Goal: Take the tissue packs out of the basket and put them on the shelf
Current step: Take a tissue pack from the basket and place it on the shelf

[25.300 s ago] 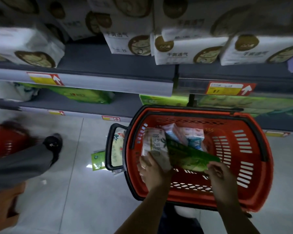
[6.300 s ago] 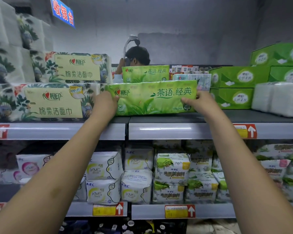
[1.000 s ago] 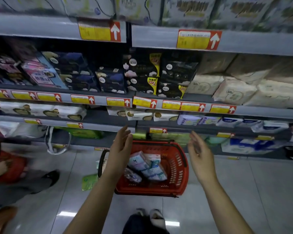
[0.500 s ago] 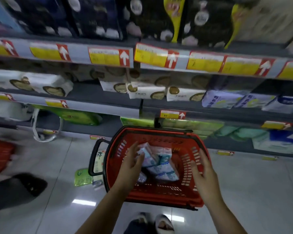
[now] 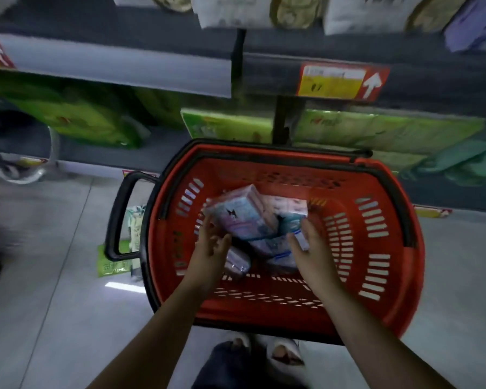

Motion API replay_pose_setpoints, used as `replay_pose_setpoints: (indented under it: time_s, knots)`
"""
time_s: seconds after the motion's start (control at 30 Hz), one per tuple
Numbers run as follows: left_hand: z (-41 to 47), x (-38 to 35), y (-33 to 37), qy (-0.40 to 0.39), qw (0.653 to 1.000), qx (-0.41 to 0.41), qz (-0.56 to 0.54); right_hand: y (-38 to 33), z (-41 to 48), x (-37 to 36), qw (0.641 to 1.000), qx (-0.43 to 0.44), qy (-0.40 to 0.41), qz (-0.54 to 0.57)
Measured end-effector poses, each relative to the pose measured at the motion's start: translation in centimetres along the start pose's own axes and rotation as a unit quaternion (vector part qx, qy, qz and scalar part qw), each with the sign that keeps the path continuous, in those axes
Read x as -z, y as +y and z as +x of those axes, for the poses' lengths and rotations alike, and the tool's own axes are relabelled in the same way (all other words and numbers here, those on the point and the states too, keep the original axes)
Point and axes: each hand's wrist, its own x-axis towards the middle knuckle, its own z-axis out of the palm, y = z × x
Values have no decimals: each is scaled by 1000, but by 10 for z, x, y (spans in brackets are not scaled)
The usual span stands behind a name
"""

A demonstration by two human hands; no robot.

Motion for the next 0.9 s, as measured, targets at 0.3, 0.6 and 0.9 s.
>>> replay_pose_setpoints:
  time_s: [0.3, 0.6, 0.9]
  knots:
    - [40, 11, -43, 27, 999, 32, 5, 12, 66, -63, 994, 57, -53, -75]
    - [54, 19, -43, 53, 997, 44, -30, 15, 119, -89, 978, 94, -90, -166]
    - [42, 26, -18, 45, 995, 90, -26, 14, 105, -92, 990, 96, -81, -69]
